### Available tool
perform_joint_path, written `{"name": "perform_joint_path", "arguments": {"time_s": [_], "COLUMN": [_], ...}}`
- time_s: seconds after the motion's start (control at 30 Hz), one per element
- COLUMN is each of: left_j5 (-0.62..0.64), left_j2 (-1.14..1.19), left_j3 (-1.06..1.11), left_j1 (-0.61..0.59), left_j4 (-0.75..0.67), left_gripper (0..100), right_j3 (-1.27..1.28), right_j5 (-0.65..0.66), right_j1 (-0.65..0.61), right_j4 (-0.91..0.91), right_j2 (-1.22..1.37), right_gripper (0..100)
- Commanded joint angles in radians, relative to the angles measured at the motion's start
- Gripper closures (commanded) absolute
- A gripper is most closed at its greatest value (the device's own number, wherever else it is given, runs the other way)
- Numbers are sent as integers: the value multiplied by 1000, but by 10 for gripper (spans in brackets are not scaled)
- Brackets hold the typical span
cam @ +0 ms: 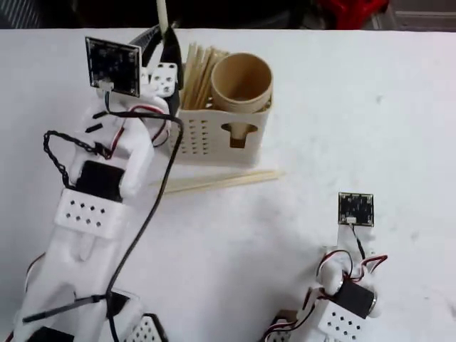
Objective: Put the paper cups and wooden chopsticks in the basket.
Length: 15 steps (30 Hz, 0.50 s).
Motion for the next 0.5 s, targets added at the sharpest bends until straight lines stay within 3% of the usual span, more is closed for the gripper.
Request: {"name": "perform_joint_path", "arguments": {"time_s": [0.0,0.47], "left_j5": [14,12], "left_j2": [-25,70], "left_j3": [6,-74], "left_j1": [-7,-5], "left_j4": [-32,-25], "left_gripper": [976,929], "right_j3": [9,9], "right_j5": [-6,-6], "right_j1": [5,5], "right_j4": [2,2], "right_j2": [-18,-18], "right_gripper": [981,981]}}
